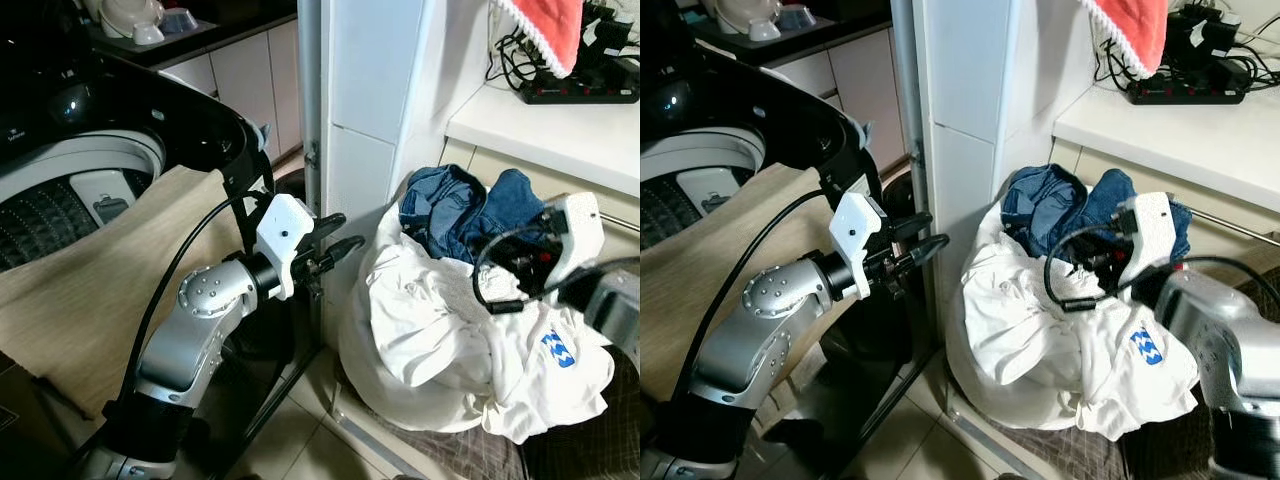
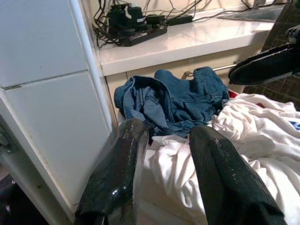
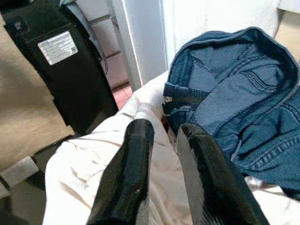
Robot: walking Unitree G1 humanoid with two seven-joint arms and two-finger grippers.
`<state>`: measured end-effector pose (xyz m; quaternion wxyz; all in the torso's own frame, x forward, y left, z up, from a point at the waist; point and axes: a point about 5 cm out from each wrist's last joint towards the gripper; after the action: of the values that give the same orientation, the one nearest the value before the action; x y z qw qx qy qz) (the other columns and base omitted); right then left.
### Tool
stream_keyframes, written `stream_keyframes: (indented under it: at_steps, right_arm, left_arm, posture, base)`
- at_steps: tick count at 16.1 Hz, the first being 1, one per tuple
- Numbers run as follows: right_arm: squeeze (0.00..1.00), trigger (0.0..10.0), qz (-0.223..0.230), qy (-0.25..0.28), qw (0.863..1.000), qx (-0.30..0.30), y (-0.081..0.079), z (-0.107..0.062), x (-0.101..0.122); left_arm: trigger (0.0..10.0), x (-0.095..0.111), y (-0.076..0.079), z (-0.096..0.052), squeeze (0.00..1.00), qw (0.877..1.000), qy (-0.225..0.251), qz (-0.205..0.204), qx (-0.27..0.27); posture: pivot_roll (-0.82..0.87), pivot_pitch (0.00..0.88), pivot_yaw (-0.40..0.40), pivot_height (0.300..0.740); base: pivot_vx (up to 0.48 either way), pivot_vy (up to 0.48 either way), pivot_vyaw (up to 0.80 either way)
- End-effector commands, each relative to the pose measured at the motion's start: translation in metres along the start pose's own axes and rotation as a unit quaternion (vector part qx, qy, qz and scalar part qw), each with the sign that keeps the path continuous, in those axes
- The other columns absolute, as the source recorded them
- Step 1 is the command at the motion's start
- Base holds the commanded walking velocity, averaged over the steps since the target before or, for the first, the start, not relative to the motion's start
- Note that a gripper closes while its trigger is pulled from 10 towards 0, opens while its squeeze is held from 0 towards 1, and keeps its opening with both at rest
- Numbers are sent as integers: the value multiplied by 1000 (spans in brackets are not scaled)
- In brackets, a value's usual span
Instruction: Clothes washing
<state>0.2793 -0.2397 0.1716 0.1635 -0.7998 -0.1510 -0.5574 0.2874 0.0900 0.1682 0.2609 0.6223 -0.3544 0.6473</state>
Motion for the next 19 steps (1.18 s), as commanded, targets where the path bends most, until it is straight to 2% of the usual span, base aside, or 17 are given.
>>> stream_keyframes:
  at_steps: [1, 4, 8, 15, 19]
  right_arm:
    - [1000, 10000, -18, -12, 1000, -8, 3, 4, 1]
    - [1000, 10000, -34, -52, 998, -29, 14, 8, -5]
    - [1000, 10000, -44, -72, 996, -32, 20, 9, -10]
    - [1000, 10000, -42, -78, 996, -23, 24, 12, -15]
    - [1000, 10000, -28, -71, 997, -13, 23, 21, -16]
  left_arm:
    - [10000, -2, -3, -1, 0, 1000, -10, 13, 6]
    - [10000, -4, -3, -3, 0, 1000, -17, 16, 3]
    - [10000, -6, -1, -6, 0, 1000, -24, 20, -4]
    - [10000, -6, 1, -6, 0, 999, -26, 20, -15]
    - [10000, -6, 1, -7, 0, 999, -27, 20, -15]
  posture:
    - [-210, 0, 31, 740]
    - [-202, 0, 31, 740]
    - [-197, 0, 33, 740]
    - [-197, 0, 36, 740]
    - [-194, 0, 34, 740]
  base:
    - [0, 0, 0]
    - [0, 0, 0]
    - [0, 0, 0]
    - [0, 0, 0]
    - [0, 0, 0]
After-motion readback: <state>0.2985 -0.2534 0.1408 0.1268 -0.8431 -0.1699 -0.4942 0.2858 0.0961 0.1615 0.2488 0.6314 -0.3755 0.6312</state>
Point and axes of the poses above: a point about 5 cm out from each wrist's last joint towards the gripper, its own z axis pointing out of the wrist towards the gripper, its own x axis along the axis of the wrist's last joint, y = z × x, and after that the axes turned 1 degree about -z, right-handed
